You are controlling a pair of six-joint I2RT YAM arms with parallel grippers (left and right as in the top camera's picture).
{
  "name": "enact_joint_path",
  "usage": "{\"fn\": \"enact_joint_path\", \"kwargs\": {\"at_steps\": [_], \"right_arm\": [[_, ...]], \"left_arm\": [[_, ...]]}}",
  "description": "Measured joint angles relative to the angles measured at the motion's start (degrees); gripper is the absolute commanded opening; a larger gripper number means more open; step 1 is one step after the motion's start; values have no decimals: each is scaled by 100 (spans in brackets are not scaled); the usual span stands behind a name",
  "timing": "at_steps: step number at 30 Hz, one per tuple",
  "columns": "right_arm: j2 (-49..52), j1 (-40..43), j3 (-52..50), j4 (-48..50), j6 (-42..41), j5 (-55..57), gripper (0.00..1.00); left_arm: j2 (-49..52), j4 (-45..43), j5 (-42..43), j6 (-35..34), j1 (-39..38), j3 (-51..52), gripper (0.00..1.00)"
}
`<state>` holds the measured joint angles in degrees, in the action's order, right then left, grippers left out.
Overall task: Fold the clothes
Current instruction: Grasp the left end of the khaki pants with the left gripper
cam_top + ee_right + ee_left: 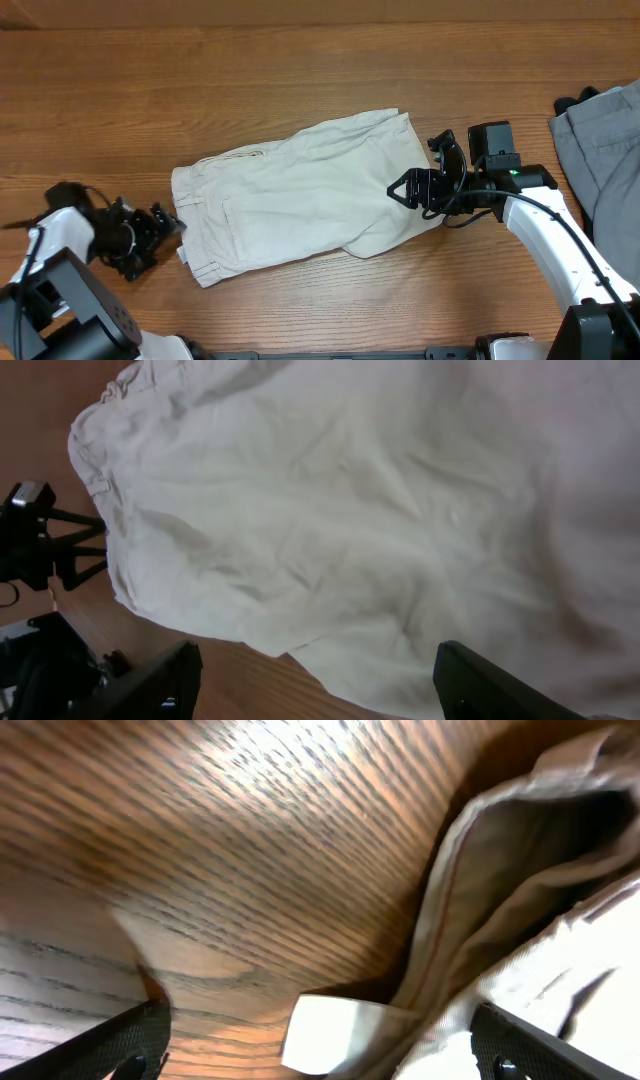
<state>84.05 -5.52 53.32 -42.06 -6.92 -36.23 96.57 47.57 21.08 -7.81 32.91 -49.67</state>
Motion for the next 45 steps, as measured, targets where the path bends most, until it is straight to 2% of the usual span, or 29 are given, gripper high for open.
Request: {"fn": "enact_joint_path", "kwargs": {"at_steps": [5, 10, 14, 18, 22, 28, 31, 32, 34, 36, 37, 38, 41, 45], "right_arm": [[0, 0, 0, 9, -37, 2, 79], [0, 0, 0, 4, -55, 0, 79], [0, 0, 0, 9, -55, 0, 79], [0, 0, 0, 11, -55, 2, 79], [0, 2, 0, -2, -57, 0, 79], [0, 0, 0, 2, -57, 0, 79], [0, 0, 0, 9, -57, 2, 79], [0, 2, 0, 13, -59, 0, 79], [0, 0, 0, 39, -57, 0, 79], [0, 0, 0, 55, -57, 0, 79], [0, 0, 0, 50, -57, 2, 79], [0, 0, 0, 48, -57, 0, 79], [0, 0, 0, 50, -59, 2, 79], [0, 0, 0, 46, -59, 0, 78]], "left_arm": [[-103, -114, -634, -59, -535, 87, 100], [-302, -555, -789, -262, -723, 337, 100], [-358, -1250, -170, -24, -785, 428, 100], [-315, -1563, 758, 455, -778, 535, 100], [-168, -1464, 1665, 688, -780, 601, 100], [-92, -1217, 2459, 599, -782, 863, 98], [-46, -1287, 2684, 472, -780, 970, 89], [-31, -1360, 2723, 428, -780, 1003, 82], [13, -1517, 2789, 352, -780, 1088, 59], [111, -1746, 2785, 326, -798, 1193, 20], [188, -1816, 2798, 337, -815, 1228, 7], [273, -1847, 2796, 337, -826, 1257, 4], [413, -1622, 2802, 352, -866, 1178, 4], [535, -439, 2339, 389, -885, 514, 4]]}}
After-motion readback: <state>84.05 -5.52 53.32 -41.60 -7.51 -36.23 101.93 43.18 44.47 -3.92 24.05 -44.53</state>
